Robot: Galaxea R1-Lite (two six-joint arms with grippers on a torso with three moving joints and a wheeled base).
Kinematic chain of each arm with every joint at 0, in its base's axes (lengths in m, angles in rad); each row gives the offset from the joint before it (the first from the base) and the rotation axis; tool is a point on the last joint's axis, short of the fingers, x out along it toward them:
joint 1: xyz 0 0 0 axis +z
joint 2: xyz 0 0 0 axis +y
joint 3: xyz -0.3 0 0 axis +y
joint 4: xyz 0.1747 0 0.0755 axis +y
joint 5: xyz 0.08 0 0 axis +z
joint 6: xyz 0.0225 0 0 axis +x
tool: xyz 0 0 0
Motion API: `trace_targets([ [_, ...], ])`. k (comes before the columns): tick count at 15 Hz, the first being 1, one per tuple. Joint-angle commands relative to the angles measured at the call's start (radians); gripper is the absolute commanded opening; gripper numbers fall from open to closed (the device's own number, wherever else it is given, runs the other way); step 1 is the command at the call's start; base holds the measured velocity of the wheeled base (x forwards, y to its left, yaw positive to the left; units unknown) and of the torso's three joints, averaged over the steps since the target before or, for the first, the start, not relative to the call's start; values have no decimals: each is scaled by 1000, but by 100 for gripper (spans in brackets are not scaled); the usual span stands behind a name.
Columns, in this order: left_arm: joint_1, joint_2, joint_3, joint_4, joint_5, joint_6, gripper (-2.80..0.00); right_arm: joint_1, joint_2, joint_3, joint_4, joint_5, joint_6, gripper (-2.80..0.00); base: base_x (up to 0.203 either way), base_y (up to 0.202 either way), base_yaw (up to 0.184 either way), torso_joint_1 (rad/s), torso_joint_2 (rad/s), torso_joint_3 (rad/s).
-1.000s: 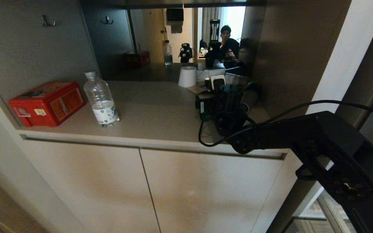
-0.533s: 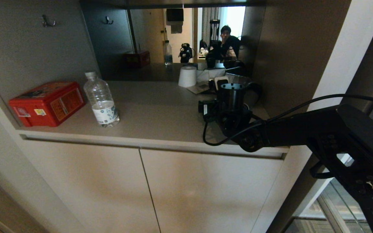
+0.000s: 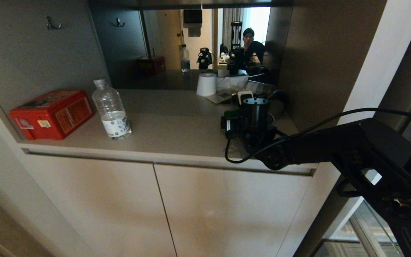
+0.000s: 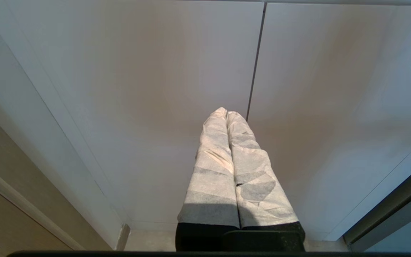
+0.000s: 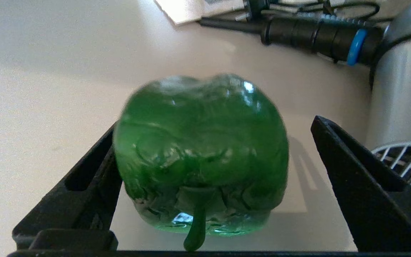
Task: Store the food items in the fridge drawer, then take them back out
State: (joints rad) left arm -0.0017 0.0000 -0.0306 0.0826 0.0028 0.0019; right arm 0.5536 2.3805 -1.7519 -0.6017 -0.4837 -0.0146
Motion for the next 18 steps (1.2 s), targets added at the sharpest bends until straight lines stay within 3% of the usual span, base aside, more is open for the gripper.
trace_targets([
  [1, 0, 0, 0, 0, 0, 0, -280, -1, 8, 2, -4, -3, 4, 0, 0, 0, 0, 0, 0, 0],
  [7, 0, 0, 0, 0, 0, 0, -280, -3, 11, 15, -6, -3, 5, 0, 0, 0, 0, 0, 0, 0],
  [8, 1, 0, 0, 0, 0, 1, -280, -3, 12, 15, -7, -3, 5, -280, 0, 0, 0, 0, 0, 0],
  [13, 0, 2, 0, 0, 0, 0, -280, -2, -27, 52, -6, -1, 12, -280, 0, 0, 0, 0, 0, 0],
  [18, 0, 0, 0, 0, 0, 0, -280, 12, -283, 263, 3, -1, 43, -280, 0, 0, 0, 0, 0, 0],
])
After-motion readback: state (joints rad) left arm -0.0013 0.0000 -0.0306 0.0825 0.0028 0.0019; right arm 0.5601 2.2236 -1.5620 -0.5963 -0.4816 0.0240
